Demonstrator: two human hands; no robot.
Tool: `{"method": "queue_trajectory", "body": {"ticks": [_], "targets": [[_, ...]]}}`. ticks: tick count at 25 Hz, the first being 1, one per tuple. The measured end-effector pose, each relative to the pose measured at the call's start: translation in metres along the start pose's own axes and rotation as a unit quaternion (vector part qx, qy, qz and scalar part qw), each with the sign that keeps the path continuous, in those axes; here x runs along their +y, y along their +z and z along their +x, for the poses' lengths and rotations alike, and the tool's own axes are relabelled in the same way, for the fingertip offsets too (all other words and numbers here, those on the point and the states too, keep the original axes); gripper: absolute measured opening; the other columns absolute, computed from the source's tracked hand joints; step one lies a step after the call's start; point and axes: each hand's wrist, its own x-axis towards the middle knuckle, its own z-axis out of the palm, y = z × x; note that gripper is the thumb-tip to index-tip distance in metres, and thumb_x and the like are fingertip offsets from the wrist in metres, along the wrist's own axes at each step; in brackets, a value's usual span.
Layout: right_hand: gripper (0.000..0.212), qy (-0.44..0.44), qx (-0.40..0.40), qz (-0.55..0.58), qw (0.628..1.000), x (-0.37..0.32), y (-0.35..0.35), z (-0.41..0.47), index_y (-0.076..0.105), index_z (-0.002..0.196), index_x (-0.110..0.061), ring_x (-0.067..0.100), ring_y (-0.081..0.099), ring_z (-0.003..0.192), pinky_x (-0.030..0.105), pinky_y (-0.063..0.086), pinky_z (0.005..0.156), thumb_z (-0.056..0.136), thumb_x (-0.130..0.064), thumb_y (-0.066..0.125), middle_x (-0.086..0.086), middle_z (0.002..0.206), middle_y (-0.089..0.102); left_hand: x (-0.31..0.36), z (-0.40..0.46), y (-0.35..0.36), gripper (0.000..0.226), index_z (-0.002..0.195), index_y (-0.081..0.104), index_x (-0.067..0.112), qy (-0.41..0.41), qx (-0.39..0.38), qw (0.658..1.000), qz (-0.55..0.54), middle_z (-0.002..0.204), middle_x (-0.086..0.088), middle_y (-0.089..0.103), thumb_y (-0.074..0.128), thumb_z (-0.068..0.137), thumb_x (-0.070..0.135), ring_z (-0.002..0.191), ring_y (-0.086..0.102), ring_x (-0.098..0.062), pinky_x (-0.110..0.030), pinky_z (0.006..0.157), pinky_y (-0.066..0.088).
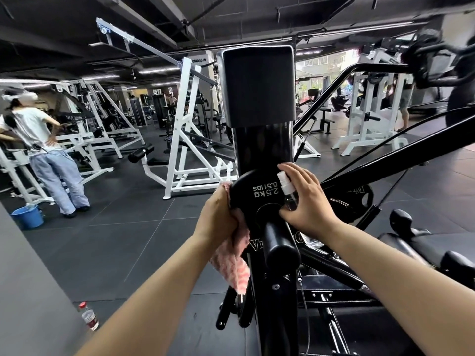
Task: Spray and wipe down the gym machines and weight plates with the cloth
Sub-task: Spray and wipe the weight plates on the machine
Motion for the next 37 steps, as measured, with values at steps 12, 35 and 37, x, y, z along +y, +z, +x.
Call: {"method": "queue_trajectory", "body": {"ticks": [12, 35, 37], "targets": [[0.079, -0.017, 0.027, 0.033, 0.999, 0.003, 0.001, -0.004, 0.049, 0.134, -0.013, 0.013, 0.039, 0.128, 0.025, 0.025, 0.110, 0.057, -0.022, 0.064, -0.001, 0.135, 0.050, -0.003, -0.011, 0.025, 0.032, 0.069, 0.057, 0.015, -0.297, 0.035, 0.892, -0.338, 0.053, 0.007, 0.060, 0.045, 0.080, -0.013, 0.051, 0.054, -0.009, -0.020, 0.051, 0.048], [0.086, 0.092, 0.023, 0.068, 0.993, 0.012, -0.003, -0.024, 0.043, 0.137, -0.009, 0.025, 0.043, 0.125, 0.024, 0.026, 0.103, 0.057, -0.037, 0.059, 0.009, 0.136, 0.049, 0.020, -0.028, 0.008, 0.007, 0.091, 0.054, 0.014, -0.233, 0.031, 0.926, -0.294, 0.072, 0.003, 0.061, 0.048, 0.091, 0.009, 0.063, 0.059, -0.006, -0.015, 0.059, 0.048], [0.085, 0.132, 0.019, 0.085, 0.987, 0.014, -0.008, -0.028, 0.044, 0.136, -0.011, 0.026, 0.046, 0.120, 0.021, 0.029, 0.095, 0.054, -0.032, 0.057, 0.008, 0.129, 0.053, 0.031, -0.010, 0.010, 0.014, 0.080, 0.051, 0.015, -0.217, 0.079, 0.935, -0.270, 0.052, 0.012, 0.057, 0.049, 0.085, 0.002, 0.050, 0.054, -0.004, -0.014, 0.050, 0.044]]}}
